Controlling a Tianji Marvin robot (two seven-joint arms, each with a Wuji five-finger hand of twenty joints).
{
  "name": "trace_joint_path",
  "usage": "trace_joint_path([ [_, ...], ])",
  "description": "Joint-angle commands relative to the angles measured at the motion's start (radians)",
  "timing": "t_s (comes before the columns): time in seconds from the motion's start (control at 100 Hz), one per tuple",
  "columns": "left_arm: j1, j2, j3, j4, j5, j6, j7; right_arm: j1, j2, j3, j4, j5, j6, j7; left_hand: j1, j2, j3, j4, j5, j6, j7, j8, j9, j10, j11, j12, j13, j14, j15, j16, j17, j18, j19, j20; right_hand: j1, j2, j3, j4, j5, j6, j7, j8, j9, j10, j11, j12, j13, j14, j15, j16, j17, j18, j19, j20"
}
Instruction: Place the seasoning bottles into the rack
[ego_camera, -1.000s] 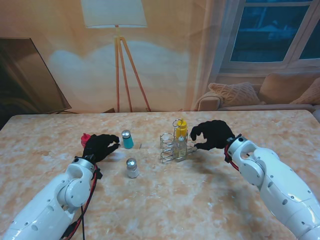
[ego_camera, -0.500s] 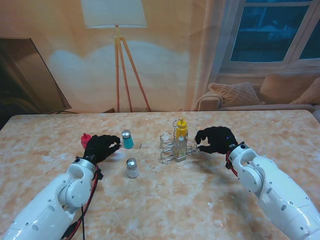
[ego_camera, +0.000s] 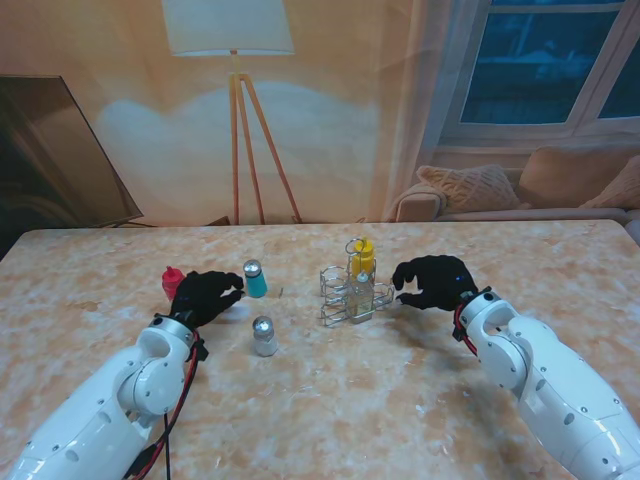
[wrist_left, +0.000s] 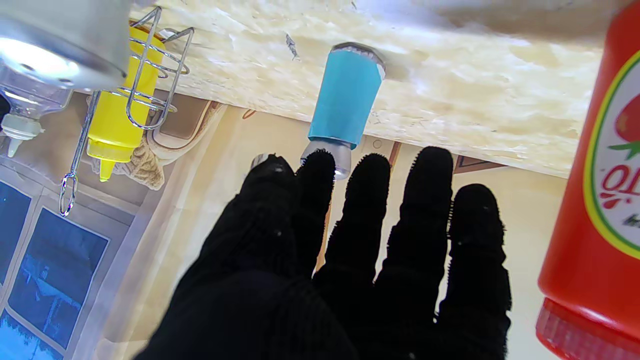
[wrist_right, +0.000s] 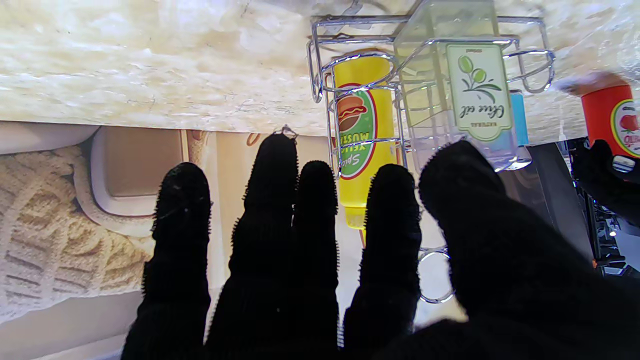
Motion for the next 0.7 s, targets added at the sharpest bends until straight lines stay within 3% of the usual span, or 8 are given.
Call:
trace_joint_path([
  [0.0,0.014,0.001,-0.003,-0.018,0.008,0.003,-0.019,-0.005,-0.006,-0.004,0.001,0.002,-0.002,0.017,-0.007,-0.007,0.017,0.008,-0.009,-0.008,0.014,0.009,-0.015,0.003,0.007,0.005,-0.003,0.001,0.019,0.024,-0.008,0.017,0.012,0.015,0.013,0.024,-0.004,0.026,0.014,-0.001,0.006,0.005,0.027,0.013,0.004,0.006,-0.008,-0.001,0.003,-0.003,-0.013,0.014,0.023,-0.008],
  [0.41,0.045,0.012,-0.037,-0.055,0.046,-0.014,-0.041,-0.004,-0.006,-0.005,0.003,0.004,0.003,0.022,-0.01,-0.006,0.017,0.007,-0.009,-0.009,0.011,0.008,-0.018,0.001,0.002,0.002,-0.005,0.002,0.014,0.021,-0.009,0.019,0.009,0.013,0.015,0.023,-0.005,0.027,0.014,-0.001,0.004,0.006,0.028,0.012,0.004,0.006,-0.009,-0.002,0.004,-0.003,-0.014,0.014,0.025,-0.012],
  [0.69,0.066,0.023,-0.073,-0.108,0.07,-0.053,-0.094,-0.003,-0.006,-0.006,0.004,0.006,0.005,0.027,-0.013,-0.007,0.016,0.007,-0.012,-0.01,0.006,0.007,-0.022,-0.012,0.001,0.001,-0.005,0.0,0.01,0.019,0.0,0.017,0.013,0.014,0.014,0.022,-0.004,0.026,0.015,-0.001,0.004,0.006,0.028,0.012,0.003,0.006,-0.008,0.0,0.004,-0.003,-0.015,0.014,0.026,-0.014],
])
